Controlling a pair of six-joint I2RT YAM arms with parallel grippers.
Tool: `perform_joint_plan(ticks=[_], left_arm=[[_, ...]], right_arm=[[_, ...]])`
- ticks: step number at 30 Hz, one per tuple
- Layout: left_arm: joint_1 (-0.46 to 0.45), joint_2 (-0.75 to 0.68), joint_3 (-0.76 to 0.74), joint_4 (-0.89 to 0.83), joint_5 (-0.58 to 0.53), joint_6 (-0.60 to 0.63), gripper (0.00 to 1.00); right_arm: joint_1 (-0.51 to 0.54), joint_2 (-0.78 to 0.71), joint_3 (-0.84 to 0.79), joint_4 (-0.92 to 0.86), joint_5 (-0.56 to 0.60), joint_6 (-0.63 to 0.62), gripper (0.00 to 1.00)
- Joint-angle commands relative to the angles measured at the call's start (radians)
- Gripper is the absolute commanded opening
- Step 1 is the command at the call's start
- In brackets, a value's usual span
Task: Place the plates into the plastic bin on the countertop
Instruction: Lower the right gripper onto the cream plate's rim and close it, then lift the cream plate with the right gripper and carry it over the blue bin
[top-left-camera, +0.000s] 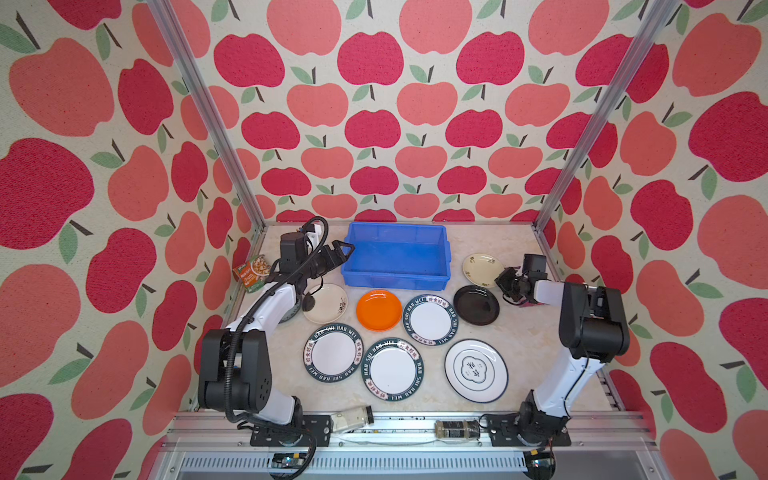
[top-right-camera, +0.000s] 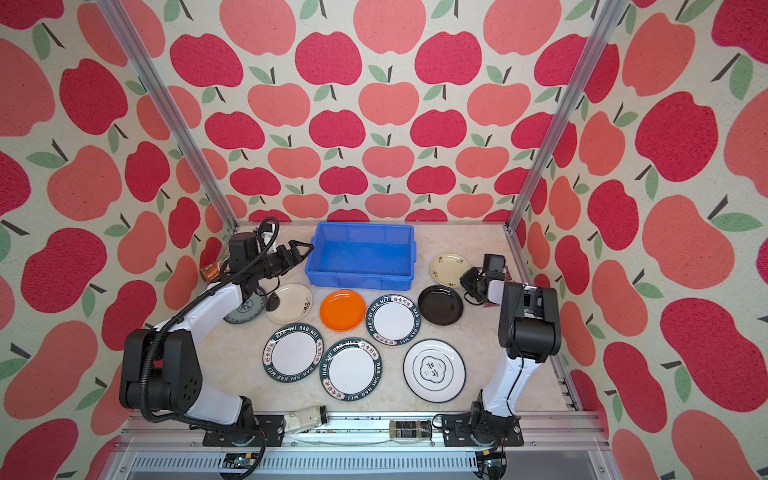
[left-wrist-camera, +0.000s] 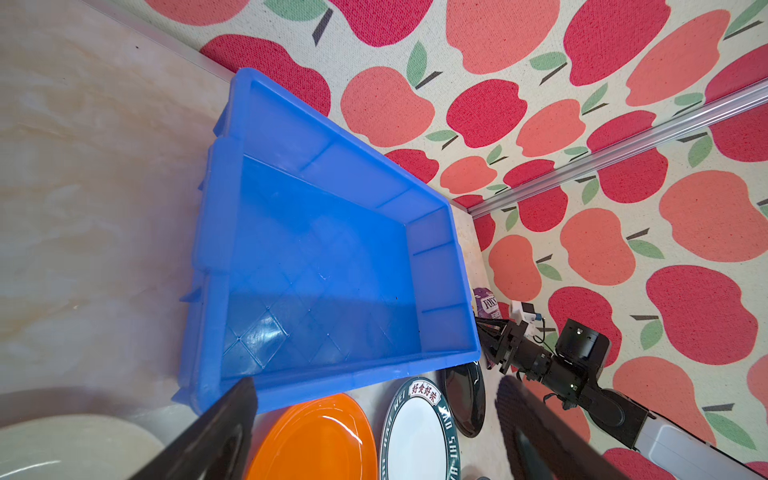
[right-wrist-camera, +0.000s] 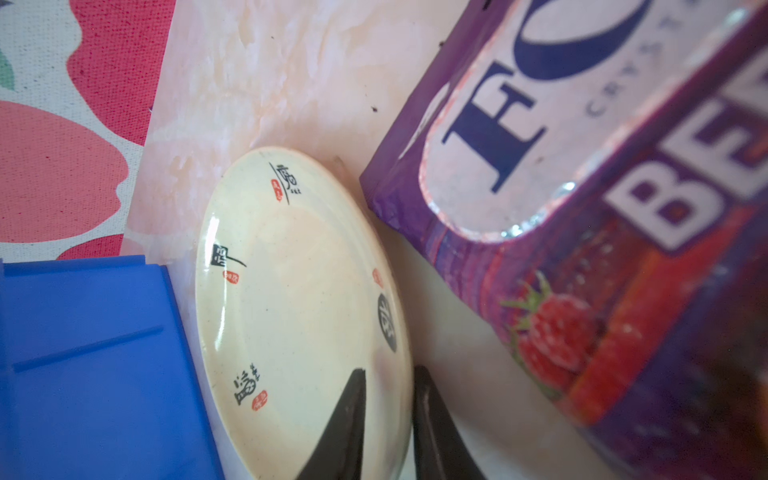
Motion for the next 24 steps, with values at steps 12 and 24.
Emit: perform_joint_plan(ticks=[12, 24], left_arm=[[0.019, 0.027, -0.026, 0.041, 0.019, -0.009, 0.92], [0.018, 0.021, -0.008, -0.018, -0.038, 0.044, 0.92]], right_arm=[[0.016, 0.004, 0.025, -0.023, 0.063, 0.0, 0.04], [0.136, -0.312, 0.169, -0.275, 0.499, -0.255, 0.0]])
